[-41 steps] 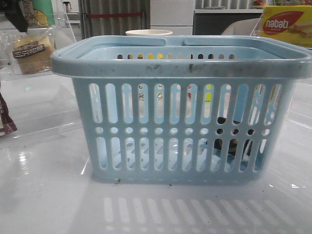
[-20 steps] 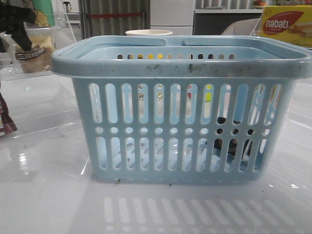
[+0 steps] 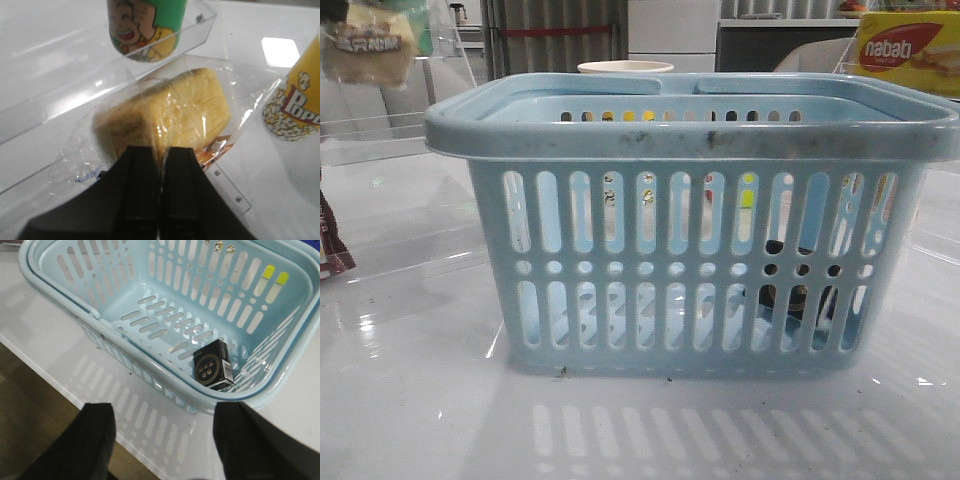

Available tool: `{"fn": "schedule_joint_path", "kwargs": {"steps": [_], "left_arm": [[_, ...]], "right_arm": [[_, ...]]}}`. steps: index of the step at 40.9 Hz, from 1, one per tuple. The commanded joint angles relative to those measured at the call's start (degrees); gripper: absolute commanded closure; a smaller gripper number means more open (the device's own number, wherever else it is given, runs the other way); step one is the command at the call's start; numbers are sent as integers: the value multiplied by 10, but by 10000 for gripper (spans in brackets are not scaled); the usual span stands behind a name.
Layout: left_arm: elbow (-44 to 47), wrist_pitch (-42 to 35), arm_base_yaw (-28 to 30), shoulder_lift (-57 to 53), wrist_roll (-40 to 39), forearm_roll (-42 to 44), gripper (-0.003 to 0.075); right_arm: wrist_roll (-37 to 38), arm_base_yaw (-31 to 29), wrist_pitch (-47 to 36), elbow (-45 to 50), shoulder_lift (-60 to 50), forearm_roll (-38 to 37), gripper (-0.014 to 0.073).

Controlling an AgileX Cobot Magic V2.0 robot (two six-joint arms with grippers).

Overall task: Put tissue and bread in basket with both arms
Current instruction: 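Move the bread over the basket and release it with the left gripper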

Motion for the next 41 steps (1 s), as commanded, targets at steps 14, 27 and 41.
{"fn": "schedule_joint_path", "kwargs": {"steps": [14, 27, 41], "left_arm": [[-14, 84, -156, -169, 52, -14, 628], [70, 16, -326, -167, 66, -15, 628], [87, -33, -351, -84, 66, -13, 439]], "right_arm": [[-8, -1, -35, -16, -5, 3, 74], [-8, -1, -35, -16, -5, 3, 74], [-8, -1, -35, -16, -5, 3, 74]]}}
